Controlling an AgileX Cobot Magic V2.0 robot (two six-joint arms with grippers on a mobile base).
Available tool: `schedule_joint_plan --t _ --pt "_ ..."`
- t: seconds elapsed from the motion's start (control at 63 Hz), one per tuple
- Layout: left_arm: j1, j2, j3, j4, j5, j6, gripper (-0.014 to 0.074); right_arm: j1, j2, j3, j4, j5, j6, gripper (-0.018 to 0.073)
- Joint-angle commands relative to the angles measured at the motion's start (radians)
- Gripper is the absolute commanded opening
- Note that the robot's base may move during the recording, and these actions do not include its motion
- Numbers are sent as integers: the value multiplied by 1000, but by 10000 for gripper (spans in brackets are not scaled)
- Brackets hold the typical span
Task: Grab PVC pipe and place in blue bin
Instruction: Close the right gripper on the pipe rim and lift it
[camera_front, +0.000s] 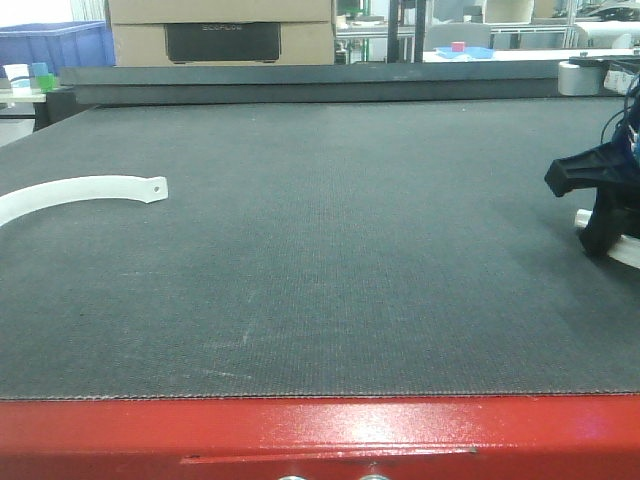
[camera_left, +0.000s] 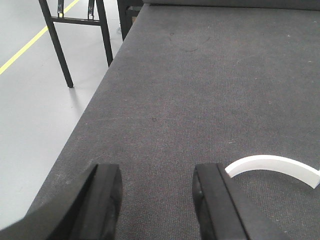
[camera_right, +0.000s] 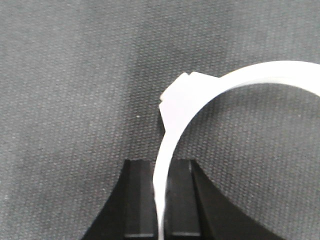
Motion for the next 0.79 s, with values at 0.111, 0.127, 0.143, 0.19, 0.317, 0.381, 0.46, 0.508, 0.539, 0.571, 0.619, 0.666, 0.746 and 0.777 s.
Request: schedule_joint_plan --t 0.111,0.127,0.143,0.19,0.317,0.381,0.46,0.508,0.539,0.571,0.619,0.666,0.746,0.777 --pt "1 -2 -7 -20 -7 0 267 -1 -16 -4 -13 7 -3 -168" --pt "1 -2 -7 -28 -7 0 267 -1 -21 -4 -13 7 -3 -168" --pt "1 -2 -7 -33 -7 0 267 -1 -26 -4 -13 7 -3 -168" --pt "1 -2 -7 -39 -7 0 267 -1 -45 -4 -13 7 -3 -168" --pt "1 6 -7 -38 -7 0 267 -1 -121 -4 0 11 -3 -168" --pt "1 23 -7 -38 -7 0 267 -1 -161 -4 7 13 -3 -168" --pt "1 52 -7 -41 -7 0 267 -1 -221 -4 11 15 -3 -168" --pt "1 72 -7 -61 -11 0 272 -1 -252 -4 13 16 -3 -168" --pt "1 88 -7 -71 -16 0 290 -1 -282 -4 14 16 -3 -168" --pt "1 105 -7 -81 -19 0 309 -1 -303 -4 14 19 -3 -168" --pt "1 130 -7 -84 -29 0 344 -1 -333 -4 16 24 -3 -168" --pt "1 152 -7 -84 -47 0 381 -1 -366 -4 18 31 -3 -168" --pt "1 191 -7 -84 -74 0 413 -1 -414 -4 46 37 -3 -168" --pt "1 206 -7 -84 -92 0 418 -1 -432 -4 57 38 -3 -168"
